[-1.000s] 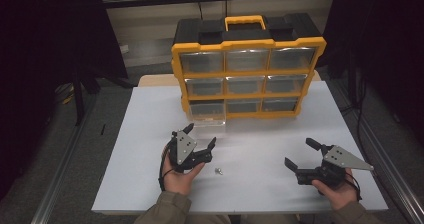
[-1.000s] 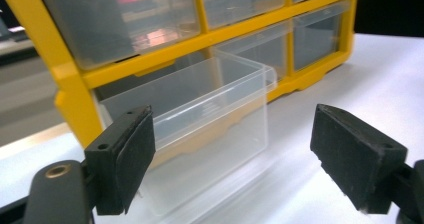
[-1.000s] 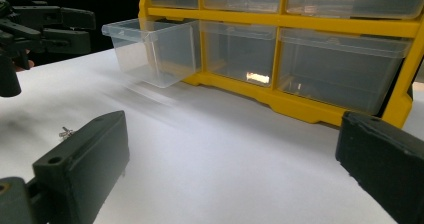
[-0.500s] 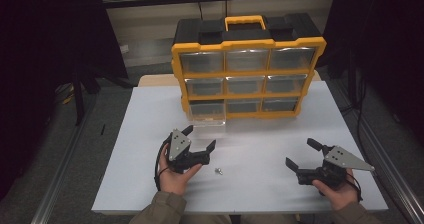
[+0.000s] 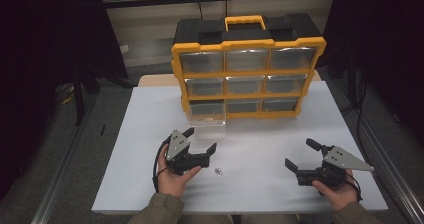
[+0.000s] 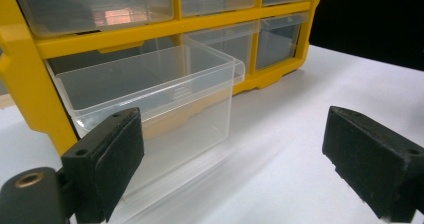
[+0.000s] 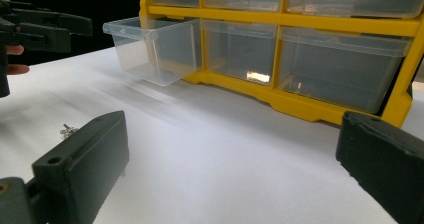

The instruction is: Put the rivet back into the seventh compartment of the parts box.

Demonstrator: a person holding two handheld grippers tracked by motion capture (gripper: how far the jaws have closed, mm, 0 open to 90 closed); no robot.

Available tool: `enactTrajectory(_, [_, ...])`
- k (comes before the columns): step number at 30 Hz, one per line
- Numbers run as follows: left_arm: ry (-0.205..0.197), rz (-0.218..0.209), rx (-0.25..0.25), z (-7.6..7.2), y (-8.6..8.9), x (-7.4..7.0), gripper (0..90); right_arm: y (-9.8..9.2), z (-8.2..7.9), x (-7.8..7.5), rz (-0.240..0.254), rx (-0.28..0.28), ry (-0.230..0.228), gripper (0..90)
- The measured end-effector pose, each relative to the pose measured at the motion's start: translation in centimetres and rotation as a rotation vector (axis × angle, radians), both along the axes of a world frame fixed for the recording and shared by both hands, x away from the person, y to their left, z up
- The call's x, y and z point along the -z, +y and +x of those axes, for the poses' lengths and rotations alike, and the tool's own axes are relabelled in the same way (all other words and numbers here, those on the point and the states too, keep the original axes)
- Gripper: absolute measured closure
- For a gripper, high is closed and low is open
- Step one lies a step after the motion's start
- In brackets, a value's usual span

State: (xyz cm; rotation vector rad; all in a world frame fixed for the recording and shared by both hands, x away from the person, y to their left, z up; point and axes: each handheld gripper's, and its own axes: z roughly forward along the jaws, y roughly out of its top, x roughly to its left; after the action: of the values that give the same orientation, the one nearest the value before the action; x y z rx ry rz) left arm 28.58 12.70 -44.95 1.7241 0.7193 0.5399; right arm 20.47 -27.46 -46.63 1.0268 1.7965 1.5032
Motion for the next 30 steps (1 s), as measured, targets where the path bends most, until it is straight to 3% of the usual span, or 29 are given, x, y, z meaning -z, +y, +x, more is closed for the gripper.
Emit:
enactTrajectory(10, [0.049,0.002,0.03,-0.4,0.5,0.2,9.1,0.1,-0.3,-0.2,-0.001,-0.009,-0.003,0.7])
enactTrajectory(16, [0.08,0.033,0.05,-0.4,1.1,0.5,9.1,0.0,-0.3,-0.1,-0.003,-0.004,-0.003,0.9])
enactTrajectory(26, [0.132,0.045,0.093,-0.5,1.0,0.9,9.1,0.0,-0.2,0.0,-0.002,-0.01,-0.002,0.8])
enactTrajectory(28, [0.131,0.062,0.076,-0.7,1.0,1.0,9.1,0.1,-0.2,0.0,-0.005,-0.011,-0.001,0.8])
enactTrajectory(29, [0.132,0.052,0.113,-0.5,1.2,1.1,9.1,0.1,-0.2,0.0,-0.004,-0.011,0.004,0.8])
enactTrajectory(30, [0.142,0.063,0.101,-0.6,1.2,1.0,9.1,0.1,-0.1,0.0,-0.008,-0.014,-0.004,0.8])
